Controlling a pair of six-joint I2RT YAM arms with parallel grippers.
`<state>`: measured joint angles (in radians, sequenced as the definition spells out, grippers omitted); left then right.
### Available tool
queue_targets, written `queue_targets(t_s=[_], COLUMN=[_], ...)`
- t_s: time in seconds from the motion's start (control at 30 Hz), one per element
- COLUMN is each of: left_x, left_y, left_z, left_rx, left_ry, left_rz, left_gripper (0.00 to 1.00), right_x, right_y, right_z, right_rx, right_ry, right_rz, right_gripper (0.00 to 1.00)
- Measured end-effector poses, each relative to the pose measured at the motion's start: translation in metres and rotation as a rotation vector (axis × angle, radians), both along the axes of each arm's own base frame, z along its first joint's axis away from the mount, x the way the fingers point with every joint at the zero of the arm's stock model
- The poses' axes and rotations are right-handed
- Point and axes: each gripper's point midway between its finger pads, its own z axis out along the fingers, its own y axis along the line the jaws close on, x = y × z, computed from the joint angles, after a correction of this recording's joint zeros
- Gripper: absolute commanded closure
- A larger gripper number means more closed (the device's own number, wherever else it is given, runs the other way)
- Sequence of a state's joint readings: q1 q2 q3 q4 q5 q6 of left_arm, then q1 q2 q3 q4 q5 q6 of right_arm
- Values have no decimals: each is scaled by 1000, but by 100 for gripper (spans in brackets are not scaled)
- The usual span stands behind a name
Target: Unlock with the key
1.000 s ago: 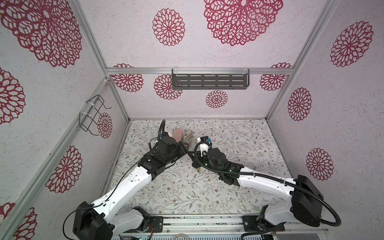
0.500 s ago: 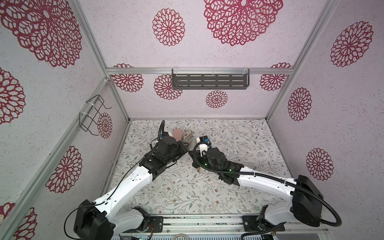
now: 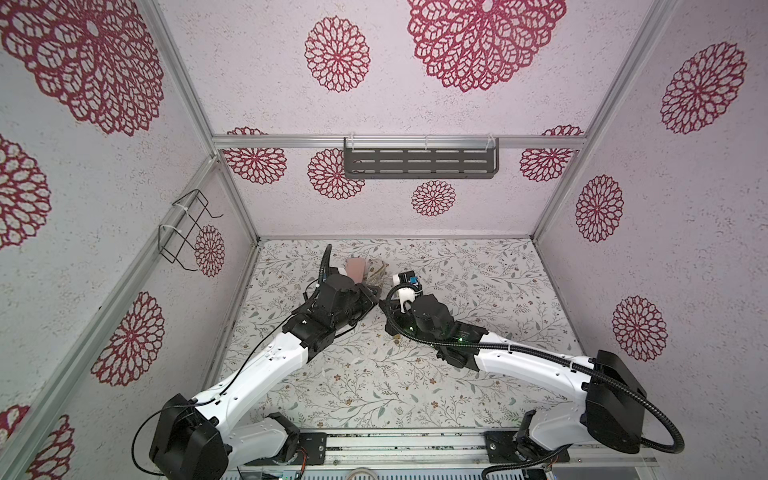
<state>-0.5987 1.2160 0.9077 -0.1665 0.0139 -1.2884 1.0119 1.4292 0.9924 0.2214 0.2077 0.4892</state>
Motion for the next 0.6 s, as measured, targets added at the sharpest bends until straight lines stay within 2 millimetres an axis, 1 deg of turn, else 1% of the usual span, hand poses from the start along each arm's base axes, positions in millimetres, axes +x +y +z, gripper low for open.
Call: queue_targets(t_s=[0.17,0.33,0.6], left_x=[1,4,5], left_y=[-2,-4,-5], left_z=[-6,-5,-3], left_rx=[-43,-72,-89], left_ry=[14,13,17], left_rz=[19,30,38], left_gripper=[64,69,68], right_x=[-2,-2,0], right_y=[0,1,-2], right_z=[-3,-1,-1], right_rx=[-51,-83,-103], right_ry=[-22,-48,-63], right_rz=[-5,-18,-39], right_gripper=[100,100,100])
